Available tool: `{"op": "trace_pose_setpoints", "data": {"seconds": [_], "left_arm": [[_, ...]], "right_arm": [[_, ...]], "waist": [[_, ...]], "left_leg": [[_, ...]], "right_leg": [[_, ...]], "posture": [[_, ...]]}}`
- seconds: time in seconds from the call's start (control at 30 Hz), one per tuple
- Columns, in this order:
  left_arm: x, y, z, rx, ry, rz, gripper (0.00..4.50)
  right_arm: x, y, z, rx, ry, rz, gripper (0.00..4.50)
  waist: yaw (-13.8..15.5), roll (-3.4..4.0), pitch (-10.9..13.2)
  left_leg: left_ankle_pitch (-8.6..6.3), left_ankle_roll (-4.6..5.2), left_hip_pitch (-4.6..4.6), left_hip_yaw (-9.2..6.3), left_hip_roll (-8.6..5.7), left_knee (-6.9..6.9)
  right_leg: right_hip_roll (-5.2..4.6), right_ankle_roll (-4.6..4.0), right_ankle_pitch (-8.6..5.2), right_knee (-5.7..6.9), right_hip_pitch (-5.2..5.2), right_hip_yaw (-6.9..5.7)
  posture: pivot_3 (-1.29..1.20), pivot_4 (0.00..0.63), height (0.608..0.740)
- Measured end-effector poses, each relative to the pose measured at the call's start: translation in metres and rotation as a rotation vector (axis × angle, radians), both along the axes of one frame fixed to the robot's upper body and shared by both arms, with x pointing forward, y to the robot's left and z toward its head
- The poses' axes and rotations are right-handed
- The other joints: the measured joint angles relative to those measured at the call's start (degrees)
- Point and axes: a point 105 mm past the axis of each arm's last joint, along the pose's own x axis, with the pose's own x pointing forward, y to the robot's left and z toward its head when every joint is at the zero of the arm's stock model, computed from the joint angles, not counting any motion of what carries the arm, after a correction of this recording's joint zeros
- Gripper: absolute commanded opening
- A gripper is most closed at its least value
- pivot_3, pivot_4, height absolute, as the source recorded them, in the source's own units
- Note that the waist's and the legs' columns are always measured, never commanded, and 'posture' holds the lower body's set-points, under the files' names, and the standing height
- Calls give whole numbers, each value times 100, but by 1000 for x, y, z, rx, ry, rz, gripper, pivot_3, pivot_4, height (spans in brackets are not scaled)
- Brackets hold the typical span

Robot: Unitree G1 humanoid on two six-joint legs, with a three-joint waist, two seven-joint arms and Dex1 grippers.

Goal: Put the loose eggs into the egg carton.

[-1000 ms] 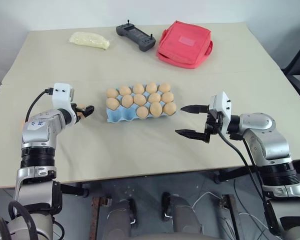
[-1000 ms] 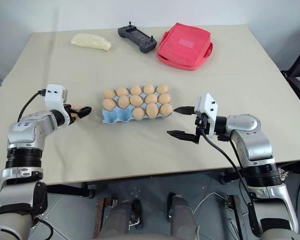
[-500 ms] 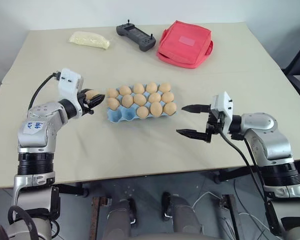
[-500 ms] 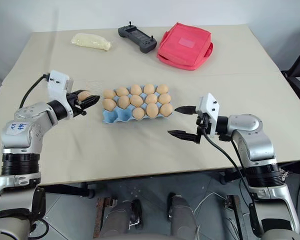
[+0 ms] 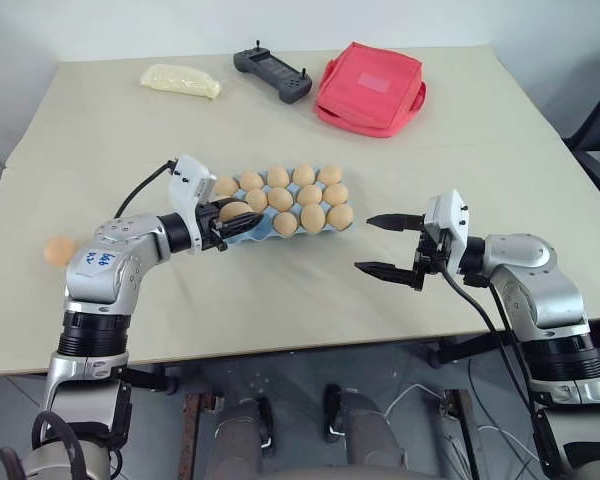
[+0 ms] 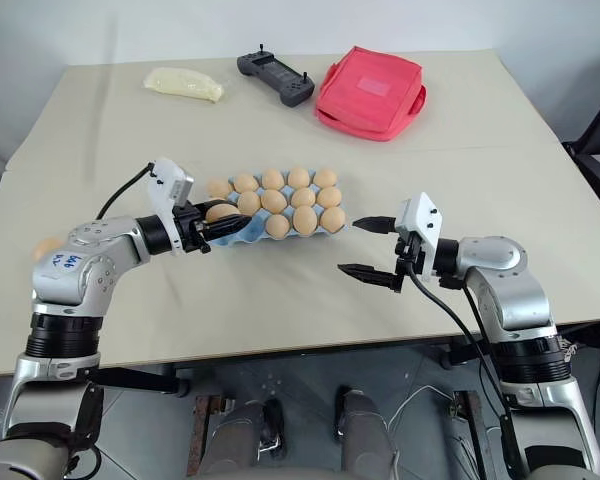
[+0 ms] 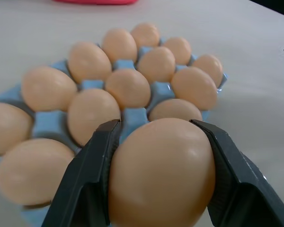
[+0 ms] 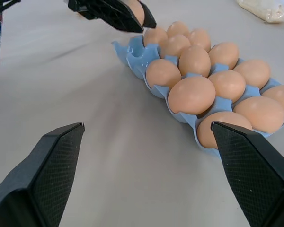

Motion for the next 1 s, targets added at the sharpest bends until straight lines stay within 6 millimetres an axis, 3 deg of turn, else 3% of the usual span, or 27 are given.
{"op": "trace_pose_setpoints", "data": {"seconds": [0.17,0.4,0.43,0.7,0.87,1.0], "left_arm": [[8,-5,1,-7,-15,-6,2004],[24,-5,-3,-18,-10,27,4301],[24,-5,-1,-18,-19,26,4462],[21,-1,7,-26,-54,35,4462],[2,43,22,-10,-95,165,4462],[-23,86,19,16,-74,321,4462]], "right_arm": [[-1,-2,-2,5,0,-16,4500],[-1,-3,-1,8,-8,-27,4500],[-1,-3,-1,7,-8,-26,4500],[-1,-2,0,7,-8,-26,4500],[0,-2,1,6,-8,-15,4500],[2,1,3,6,-4,7,4500]], "waist": [[-6,0,0],[4,0,0],[3,0,0],[-9,0,0],[-40,0,0],[-22,1,0]], "left_leg": [[0,0,0,-1,-1,0],[2,4,-1,-3,-2,7],[2,5,-1,-3,-2,8],[2,6,-1,-3,-1,7],[3,2,5,-3,6,-1],[1,-2,5,-3,7,-1]], "right_leg": [[0,0,0,0,1,0],[0,0,0,6,2,-3],[-1,0,0,6,2,-3],[-1,0,0,8,1,-2],[-4,-2,-1,10,0,3],[-8,-5,-3,10,-2,5]], "posture": [[0,150,740],[0,150,740],[0,150,740],[0,150,740],[0,150,740],[0,150,740]]}}
